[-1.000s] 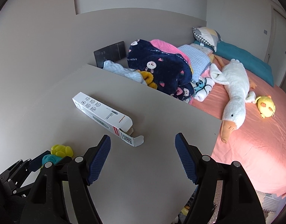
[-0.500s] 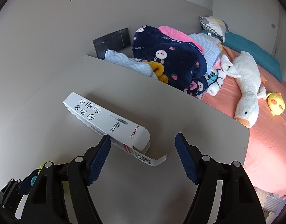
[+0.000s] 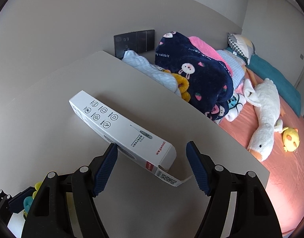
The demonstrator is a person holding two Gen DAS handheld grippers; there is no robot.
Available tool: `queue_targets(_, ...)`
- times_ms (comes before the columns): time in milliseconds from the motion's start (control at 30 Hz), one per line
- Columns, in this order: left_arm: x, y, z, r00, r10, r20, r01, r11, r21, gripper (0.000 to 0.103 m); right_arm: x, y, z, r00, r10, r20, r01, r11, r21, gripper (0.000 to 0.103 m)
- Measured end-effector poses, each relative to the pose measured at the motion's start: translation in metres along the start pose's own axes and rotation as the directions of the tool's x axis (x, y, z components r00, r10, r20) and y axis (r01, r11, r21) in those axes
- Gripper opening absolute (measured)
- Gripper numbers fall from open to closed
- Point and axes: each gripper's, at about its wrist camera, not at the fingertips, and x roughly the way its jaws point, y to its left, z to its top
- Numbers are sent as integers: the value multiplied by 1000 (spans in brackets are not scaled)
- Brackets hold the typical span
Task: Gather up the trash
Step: 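Grasp the white box with the right tool while the left holds the frog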
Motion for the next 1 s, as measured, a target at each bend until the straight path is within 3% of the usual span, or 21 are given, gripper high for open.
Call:
queue_targets(33, 0, 0, 0, 1000, 0, 0, 0, 1000, 0, 55, 3, 2, 1, 1000, 2, -20, -3, 1000, -22, 70)
queue_targets(67, 0, 0, 0, 1000, 0, 0, 0, 1000, 1, 55, 3, 3, 2, 1000, 21, -16, -21, 999, -30, 60)
queue_targets(167, 1, 0, 0, 1000, -3, -1, 3, 1000, 2, 55, 2, 5, 4, 997, 67, -47, -69, 997, -32, 43)
queue_targets(267, 1, -1, 0, 1000, -5, -1, 5, 1000, 3, 55, 0, 8, 3, 995, 70, -64, -73, 996, -48, 38)
queue_targets(600, -4, -8, 0, 999, -7, 32, 6, 1000, 28, 55, -23, -17, -20, 998, 58, -1, -58, 995, 81, 33)
queue_targets(1000, -13, -24, -3, 998, -42, 50, 38, 996, 85, 55, -86, -58, -52, 999, 1, 42, -7, 989, 147, 33)
